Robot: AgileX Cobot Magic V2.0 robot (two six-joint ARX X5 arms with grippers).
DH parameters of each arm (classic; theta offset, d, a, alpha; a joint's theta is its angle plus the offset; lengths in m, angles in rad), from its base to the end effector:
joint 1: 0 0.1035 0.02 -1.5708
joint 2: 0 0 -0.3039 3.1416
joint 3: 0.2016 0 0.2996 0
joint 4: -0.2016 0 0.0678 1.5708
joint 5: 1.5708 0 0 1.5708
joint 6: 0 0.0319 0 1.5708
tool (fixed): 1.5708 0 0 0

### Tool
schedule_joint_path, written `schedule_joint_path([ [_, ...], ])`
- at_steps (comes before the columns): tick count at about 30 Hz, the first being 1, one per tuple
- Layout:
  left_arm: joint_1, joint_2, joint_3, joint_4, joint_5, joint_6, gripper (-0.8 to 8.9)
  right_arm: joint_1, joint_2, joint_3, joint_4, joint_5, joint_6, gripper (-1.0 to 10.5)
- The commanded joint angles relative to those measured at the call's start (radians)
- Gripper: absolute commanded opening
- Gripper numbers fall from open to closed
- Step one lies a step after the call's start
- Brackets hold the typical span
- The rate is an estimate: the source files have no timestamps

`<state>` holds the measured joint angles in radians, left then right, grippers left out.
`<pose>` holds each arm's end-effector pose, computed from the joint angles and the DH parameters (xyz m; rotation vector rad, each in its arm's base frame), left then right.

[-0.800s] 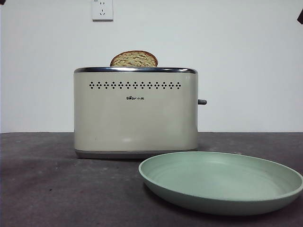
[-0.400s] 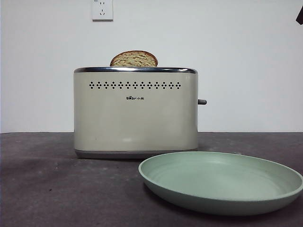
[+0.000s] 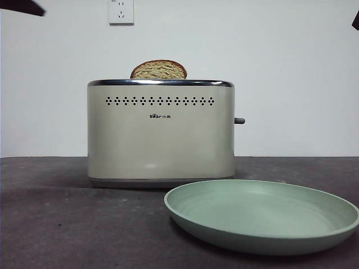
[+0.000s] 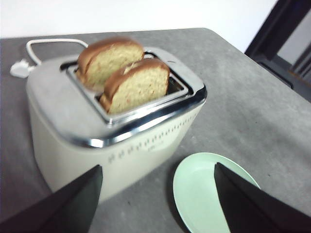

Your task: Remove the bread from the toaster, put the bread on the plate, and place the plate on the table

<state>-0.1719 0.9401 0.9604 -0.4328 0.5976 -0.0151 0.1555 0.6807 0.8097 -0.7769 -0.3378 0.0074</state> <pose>0.2130 -0.0552 0.3771 -0.1034 0.4190 -0.7553 0.1419 0.0329 0.3329 0.0666 0.6534 0.4734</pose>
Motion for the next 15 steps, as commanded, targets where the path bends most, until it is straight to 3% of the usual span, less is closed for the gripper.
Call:
schedule_joint_path([
  [1,-0.019,0.091,0.087,0.009,-0.011,0.076,3.80,0.002,0.004,0.016,0.004,-0.002,0.011,3.9],
  [15,-0.128,0.524,0.455,0.006,-0.031,0.187,3.80,0.002,0.005,0.016,-0.014,-0.002,0.011,3.8],
])
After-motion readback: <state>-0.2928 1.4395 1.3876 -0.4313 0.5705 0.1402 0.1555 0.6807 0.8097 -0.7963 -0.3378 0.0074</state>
